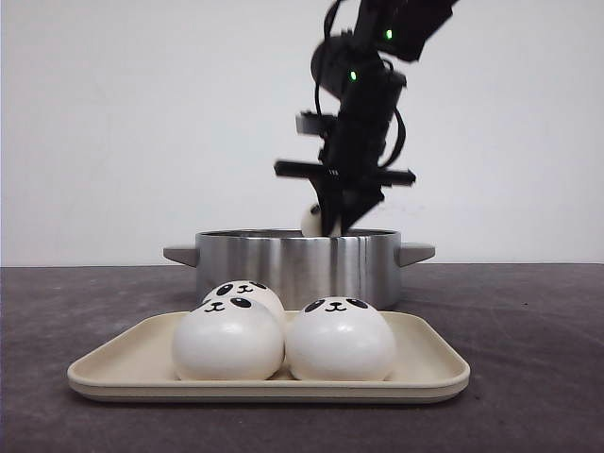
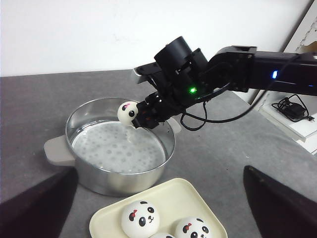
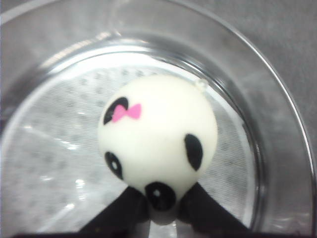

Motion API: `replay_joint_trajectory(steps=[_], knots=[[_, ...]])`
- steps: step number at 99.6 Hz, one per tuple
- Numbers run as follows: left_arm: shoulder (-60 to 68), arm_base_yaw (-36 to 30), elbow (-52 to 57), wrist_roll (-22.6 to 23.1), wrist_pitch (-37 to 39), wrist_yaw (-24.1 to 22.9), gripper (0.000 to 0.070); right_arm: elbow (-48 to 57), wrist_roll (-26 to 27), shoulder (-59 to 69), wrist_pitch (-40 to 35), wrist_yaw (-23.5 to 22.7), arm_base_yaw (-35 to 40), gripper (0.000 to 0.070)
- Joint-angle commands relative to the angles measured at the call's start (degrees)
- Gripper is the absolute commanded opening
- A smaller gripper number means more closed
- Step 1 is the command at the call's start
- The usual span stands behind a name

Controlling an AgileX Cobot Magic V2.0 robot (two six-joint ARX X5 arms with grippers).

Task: Steam buns
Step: 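Carry the bun over the steel pot, lower onto steamer, open right gripper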

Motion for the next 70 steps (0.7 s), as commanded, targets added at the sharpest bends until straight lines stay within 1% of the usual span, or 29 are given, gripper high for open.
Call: replay_joint_trajectory(steps=[1, 30, 37, 41, 51, 57, 64, 70], knots=[[0.33, -0.26, 0.79, 0.74, -0.09, -0.17, 0.07, 1.27, -0.5, 2.6, 0.33, -0.04, 0.33, 0.0007], [0.35, -0.26, 0.79, 0.76, -1.07, -0.17, 0.07, 1.27, -0.46, 3.69, 0.13, 0.02, 0.04, 0.0009], [0.35, -0.26, 0.79, 0.76, -1.07, -0.17, 0.07, 1.25, -0.48, 3.78, 0.11, 0.04, 0.04, 0.0025], [0.35, -0.26, 0.79, 0.76, -1.07, -0.17, 0.07, 1.25, -0.46, 3.89, 0.17, 0.02, 0.04, 0.0061], [0.35, -0.26, 0.79, 0.76, -1.07, -0.17, 0.07, 1.27, -0.46, 3.91, 0.04, 0.04, -0.07, 0.0223], [0.35, -0.26, 0.79, 0.76, -1.11, -0.17, 0.07, 1.25, -0.46, 3.93, 0.11, 0.07, -0.07, 0.0299], [0.35, -0.26, 0.79, 0.76, -1.14, -0.17, 0.07, 1.25, -0.46, 3.93, 0.17, 0.07, -0.07, 0.0347], [0.35, -0.26, 0.79, 0.76, -1.16, -0.17, 0.07, 1.25, -0.48, 3.93, 0.11, 0.09, -0.07, 0.035]])
